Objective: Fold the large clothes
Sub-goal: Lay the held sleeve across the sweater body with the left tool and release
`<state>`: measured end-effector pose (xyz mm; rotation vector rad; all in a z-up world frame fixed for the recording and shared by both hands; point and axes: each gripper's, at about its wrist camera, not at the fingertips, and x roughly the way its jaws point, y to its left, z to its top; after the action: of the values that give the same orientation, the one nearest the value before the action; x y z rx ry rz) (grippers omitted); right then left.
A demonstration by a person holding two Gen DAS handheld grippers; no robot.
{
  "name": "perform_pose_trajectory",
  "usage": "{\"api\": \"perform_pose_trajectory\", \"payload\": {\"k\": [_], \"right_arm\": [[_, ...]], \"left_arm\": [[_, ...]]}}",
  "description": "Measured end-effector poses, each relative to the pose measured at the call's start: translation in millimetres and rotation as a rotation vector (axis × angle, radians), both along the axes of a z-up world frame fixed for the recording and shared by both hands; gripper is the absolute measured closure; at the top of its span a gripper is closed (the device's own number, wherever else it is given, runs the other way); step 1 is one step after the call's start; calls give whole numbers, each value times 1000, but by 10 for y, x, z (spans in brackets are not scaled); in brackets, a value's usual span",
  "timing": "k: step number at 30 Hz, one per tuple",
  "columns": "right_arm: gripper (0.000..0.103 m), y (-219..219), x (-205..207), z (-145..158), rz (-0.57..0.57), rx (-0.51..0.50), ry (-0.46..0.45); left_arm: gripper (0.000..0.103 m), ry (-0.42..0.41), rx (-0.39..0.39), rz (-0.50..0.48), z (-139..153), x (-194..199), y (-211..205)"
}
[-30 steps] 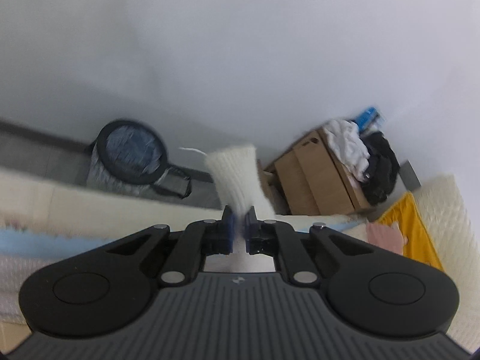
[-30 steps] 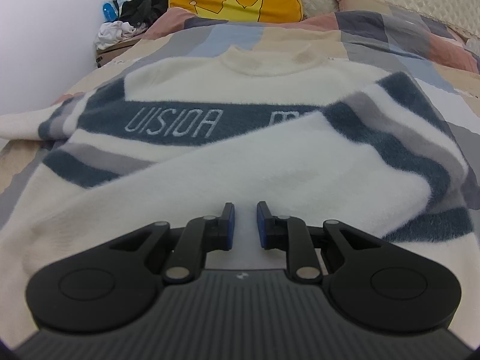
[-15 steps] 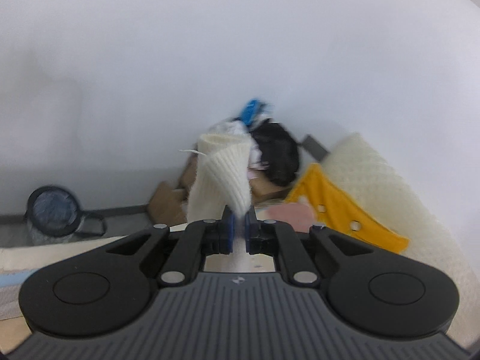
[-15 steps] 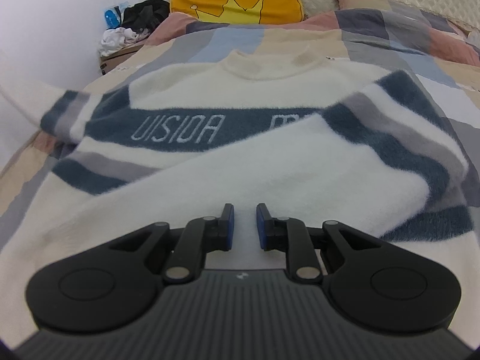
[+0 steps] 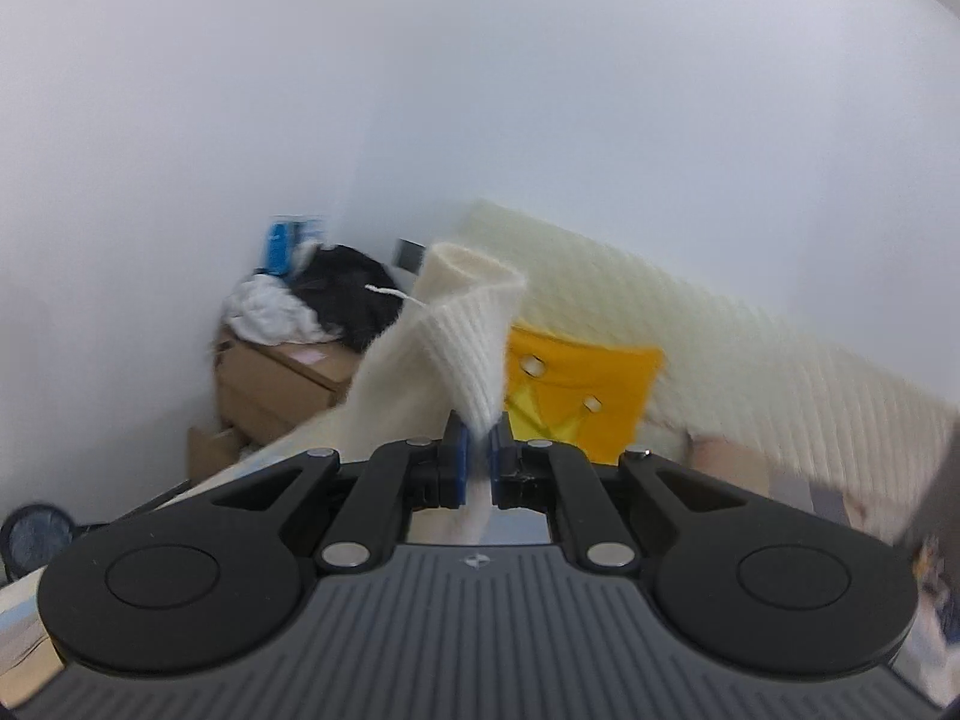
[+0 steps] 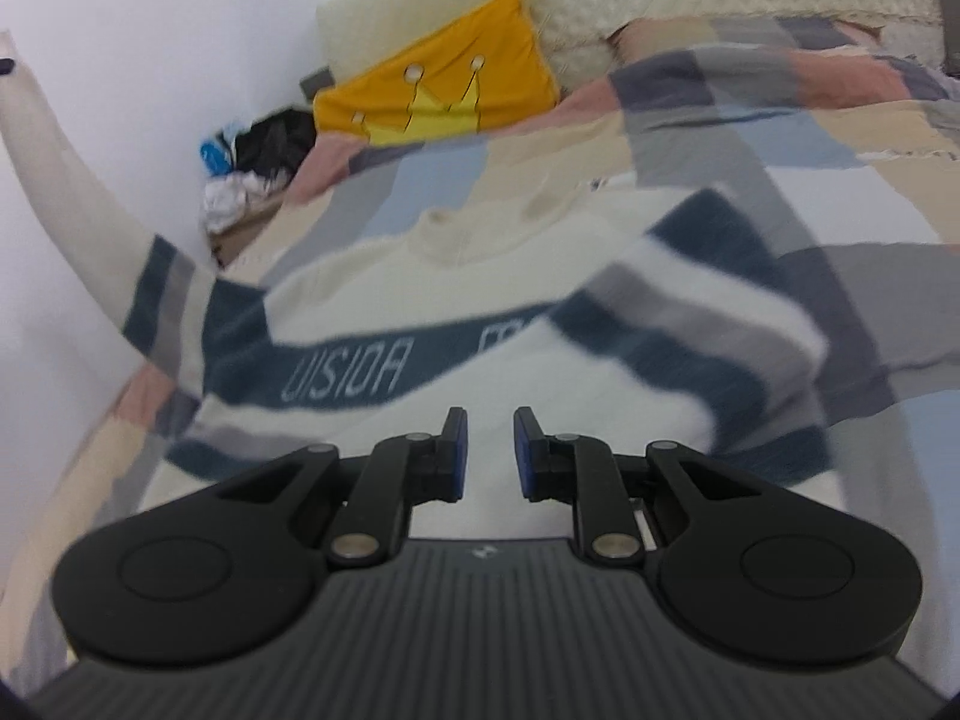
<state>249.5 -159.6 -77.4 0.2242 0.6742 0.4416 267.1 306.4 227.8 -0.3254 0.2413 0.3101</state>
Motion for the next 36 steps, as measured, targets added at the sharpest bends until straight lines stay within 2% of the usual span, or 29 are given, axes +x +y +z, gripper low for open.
{"api": "perform_pose_trajectory", "payload": {"k": [5,9,15,20,23,27,33,36], "right_arm": [[83,-303,-10,68,-42,59,-4],[83,-513,5,114,-82,108,2],[83,-807,55,189,-155,152,-19],[82,-1103,110,254,-214,204,-30],[82,-1206,165,237,-244,230,-16],[82,-1252,184,187,-232,267,7],[82,-1323,272,105,-231,307,46],[82,-1322,287,93,-231,301,44]], "left_arm": [[95,56,63,-124,-264,229,-918],[95,115,89,-241,-681,367,-1634],[95,235,71,-400,-1539,473,-2525],[95,364,42,-488,-2459,528,-3064],[94,425,34,-528,-2982,579,-3217],[94,465,-5,-564,-3514,637,-3290],[92,482,-87,-605,-3777,648,-3178],[81,492,-137,-620,-3707,679,-3067]]}}
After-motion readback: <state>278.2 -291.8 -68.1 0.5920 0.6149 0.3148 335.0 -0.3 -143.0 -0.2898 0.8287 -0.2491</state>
